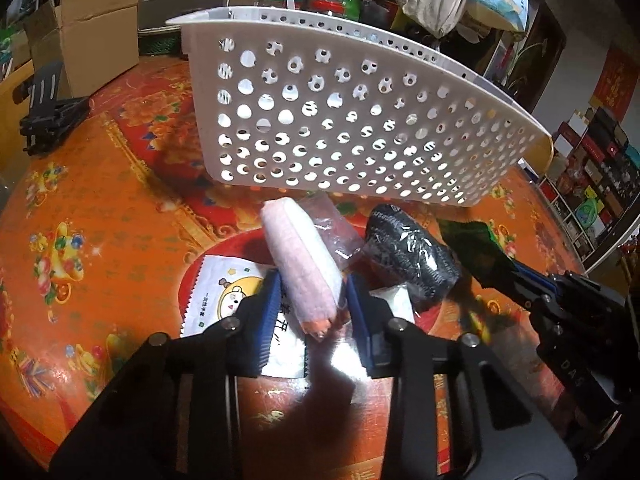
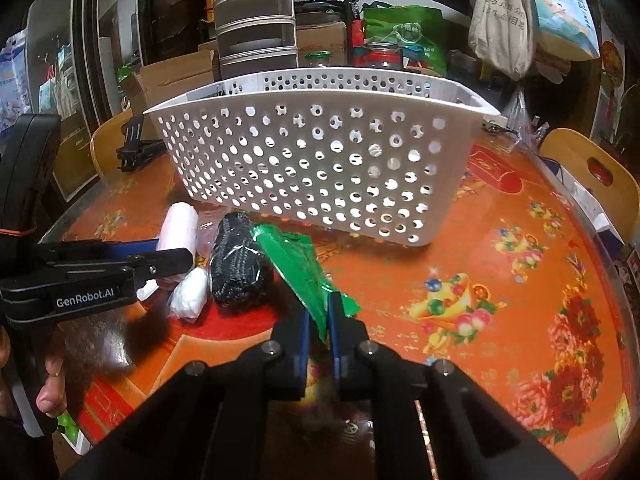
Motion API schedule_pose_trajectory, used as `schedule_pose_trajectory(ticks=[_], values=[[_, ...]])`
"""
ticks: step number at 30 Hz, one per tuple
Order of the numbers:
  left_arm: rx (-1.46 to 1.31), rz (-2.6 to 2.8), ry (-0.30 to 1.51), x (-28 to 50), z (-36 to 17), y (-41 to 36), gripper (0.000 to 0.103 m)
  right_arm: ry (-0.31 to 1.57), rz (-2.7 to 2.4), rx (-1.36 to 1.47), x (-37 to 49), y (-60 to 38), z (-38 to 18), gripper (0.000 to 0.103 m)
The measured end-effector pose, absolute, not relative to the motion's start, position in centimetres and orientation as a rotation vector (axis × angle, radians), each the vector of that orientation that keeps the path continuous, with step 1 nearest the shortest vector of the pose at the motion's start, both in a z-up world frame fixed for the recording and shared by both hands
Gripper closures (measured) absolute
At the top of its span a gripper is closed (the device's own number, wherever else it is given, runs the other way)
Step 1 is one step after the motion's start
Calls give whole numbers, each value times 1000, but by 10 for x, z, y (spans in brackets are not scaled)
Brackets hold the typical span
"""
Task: Organize soft objects
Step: 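Grasp the pink roll with the left tool while the right tool grasps the green packet, then carry the pink roll and green packet into the basket and open both tools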
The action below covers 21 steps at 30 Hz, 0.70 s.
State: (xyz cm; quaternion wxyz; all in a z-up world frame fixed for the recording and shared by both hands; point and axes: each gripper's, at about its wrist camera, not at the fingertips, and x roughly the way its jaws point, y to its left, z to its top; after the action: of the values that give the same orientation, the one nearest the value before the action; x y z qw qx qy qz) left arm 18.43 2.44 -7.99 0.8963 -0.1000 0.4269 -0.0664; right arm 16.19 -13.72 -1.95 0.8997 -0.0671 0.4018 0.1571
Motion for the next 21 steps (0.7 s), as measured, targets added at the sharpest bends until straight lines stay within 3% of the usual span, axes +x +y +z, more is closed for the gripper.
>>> schedule_pose_trajectory(ticks=[21], values=[[-112, -107, 744, 139, -41, 17, 82, 792, 320, -99, 154, -150, -3, 98]])
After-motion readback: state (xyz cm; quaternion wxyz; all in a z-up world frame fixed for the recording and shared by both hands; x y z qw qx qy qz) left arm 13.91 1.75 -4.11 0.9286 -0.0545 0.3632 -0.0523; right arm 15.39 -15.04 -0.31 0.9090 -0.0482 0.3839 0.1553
